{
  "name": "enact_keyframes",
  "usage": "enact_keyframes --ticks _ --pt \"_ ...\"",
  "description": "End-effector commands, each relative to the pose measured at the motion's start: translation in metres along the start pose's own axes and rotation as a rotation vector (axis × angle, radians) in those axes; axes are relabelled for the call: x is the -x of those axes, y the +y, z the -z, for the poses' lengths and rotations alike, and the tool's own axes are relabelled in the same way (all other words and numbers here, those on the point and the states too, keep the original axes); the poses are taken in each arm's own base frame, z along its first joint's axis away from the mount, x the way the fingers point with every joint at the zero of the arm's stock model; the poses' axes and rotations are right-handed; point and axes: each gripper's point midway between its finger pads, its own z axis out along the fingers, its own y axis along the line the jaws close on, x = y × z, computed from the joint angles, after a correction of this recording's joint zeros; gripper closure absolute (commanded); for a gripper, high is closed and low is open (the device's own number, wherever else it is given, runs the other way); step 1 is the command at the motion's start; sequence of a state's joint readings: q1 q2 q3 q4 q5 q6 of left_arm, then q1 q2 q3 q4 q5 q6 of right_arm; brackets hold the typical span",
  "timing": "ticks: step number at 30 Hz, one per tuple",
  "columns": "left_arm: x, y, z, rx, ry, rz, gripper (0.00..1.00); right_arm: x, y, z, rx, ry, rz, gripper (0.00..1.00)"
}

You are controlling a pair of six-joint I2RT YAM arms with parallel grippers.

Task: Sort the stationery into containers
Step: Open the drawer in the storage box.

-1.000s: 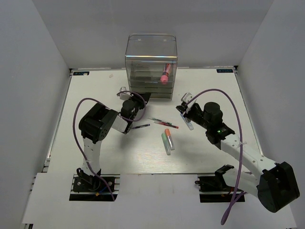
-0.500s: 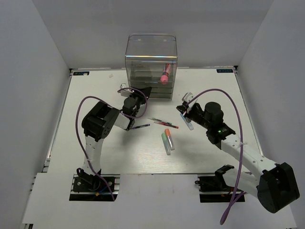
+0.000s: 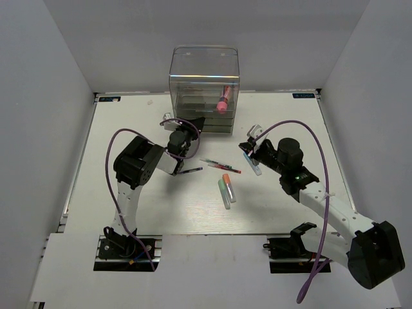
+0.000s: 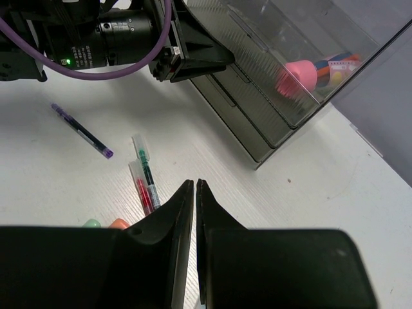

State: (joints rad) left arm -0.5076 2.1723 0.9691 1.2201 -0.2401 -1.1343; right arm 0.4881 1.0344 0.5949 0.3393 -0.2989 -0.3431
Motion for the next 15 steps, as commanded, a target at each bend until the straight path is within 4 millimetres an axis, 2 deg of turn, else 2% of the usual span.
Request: enact_keyframes --ticks 1,9,10,12,13,14,15 --pt "0.008 -0.014 -0.008 -0.044 -0.048 0.014 0.65 0.013 -0.002 0.003 -0.003 -0.045 -0.004 0.89" --pt "0.01 -0.01 -0.001 -0.053 -0.062 0.018 0.86 0.01 -0.003 0.004 -0.004 -0.041 -0.005 0.89" --pt "0.012 -0.017 -0.001 -0.082 -0.066 0.025 0.88 0.009 -0.002 0.004 -0.003 -0.038 -0.006 0.89" --pt "0.009 -0.011 0.007 -0.077 -0.053 0.031 0.91 0.009 -0.003 0.004 -0.003 -0.038 -0.006 0.89" --pt "0.01 -0.018 0.009 -0.099 -0.051 0.035 0.92 0.007 -0.002 0.004 0.0 -0.032 -0.006 0.87" --pt "0.009 -0.014 0.013 -0.091 -0.047 0.042 0.94 0.009 -0.003 0.005 -0.003 -0.037 -0.004 0.86" --pt "0.009 -0.019 0.016 -0.107 -0.038 0.044 0.96 0.007 -0.002 0.005 -0.001 -0.031 -0.004 0.84"
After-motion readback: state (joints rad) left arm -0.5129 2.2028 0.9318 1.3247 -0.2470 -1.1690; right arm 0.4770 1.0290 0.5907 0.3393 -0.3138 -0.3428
